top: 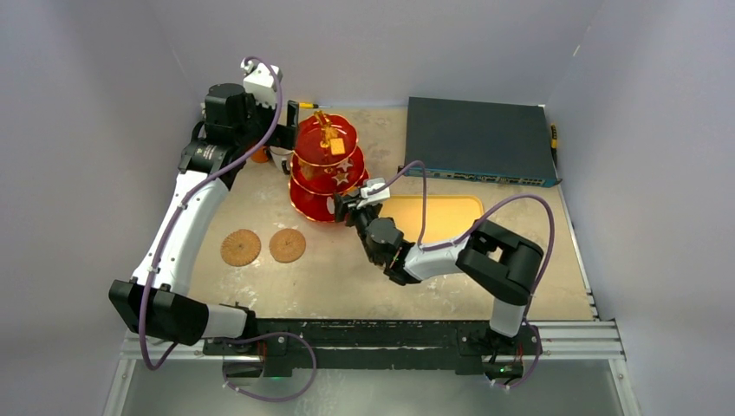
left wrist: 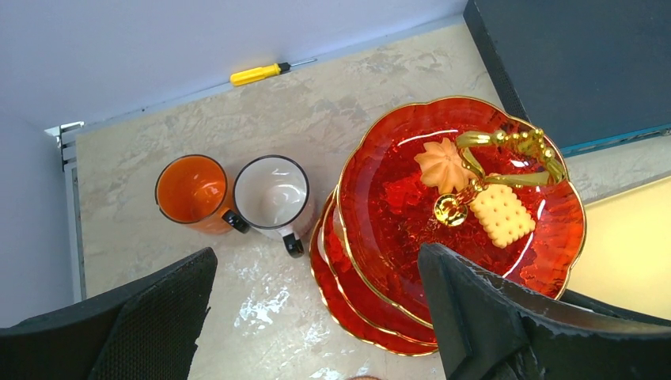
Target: Serve the afternoon tea
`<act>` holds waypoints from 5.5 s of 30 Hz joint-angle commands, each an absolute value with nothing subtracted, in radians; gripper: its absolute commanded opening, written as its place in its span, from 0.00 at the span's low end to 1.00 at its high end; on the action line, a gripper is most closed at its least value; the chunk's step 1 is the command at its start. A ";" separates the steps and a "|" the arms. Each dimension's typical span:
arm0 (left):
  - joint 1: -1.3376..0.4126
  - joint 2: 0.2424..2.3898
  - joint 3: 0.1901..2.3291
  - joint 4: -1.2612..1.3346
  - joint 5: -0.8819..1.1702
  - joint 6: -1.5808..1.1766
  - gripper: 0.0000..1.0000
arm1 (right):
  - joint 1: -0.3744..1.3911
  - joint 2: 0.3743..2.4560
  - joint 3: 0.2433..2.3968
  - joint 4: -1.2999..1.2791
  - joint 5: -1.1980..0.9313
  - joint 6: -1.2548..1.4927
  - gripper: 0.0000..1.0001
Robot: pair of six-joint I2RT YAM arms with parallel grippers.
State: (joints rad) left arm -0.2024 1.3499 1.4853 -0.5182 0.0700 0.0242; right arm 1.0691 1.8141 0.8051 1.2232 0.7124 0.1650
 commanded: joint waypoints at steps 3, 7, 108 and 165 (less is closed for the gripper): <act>-0.193 1.325 1.528 -0.486 0.082 0.032 0.99 | 1.077 1.741 0.769 1.320 0.748 0.149 0.66; -0.193 1.324 1.529 -0.479 0.093 0.025 0.99 | 1.081 1.664 0.718 1.282 0.774 0.154 0.65; -0.124 1.425 1.684 -0.438 0.190 0.009 0.99 | 0.640 1.143 0.635 -0.157 1.089 0.945 0.46; -0.103 1.384 1.669 -0.482 0.204 0.047 0.99 | 1.098 1.756 0.936 1.023 0.925 0.242 0.67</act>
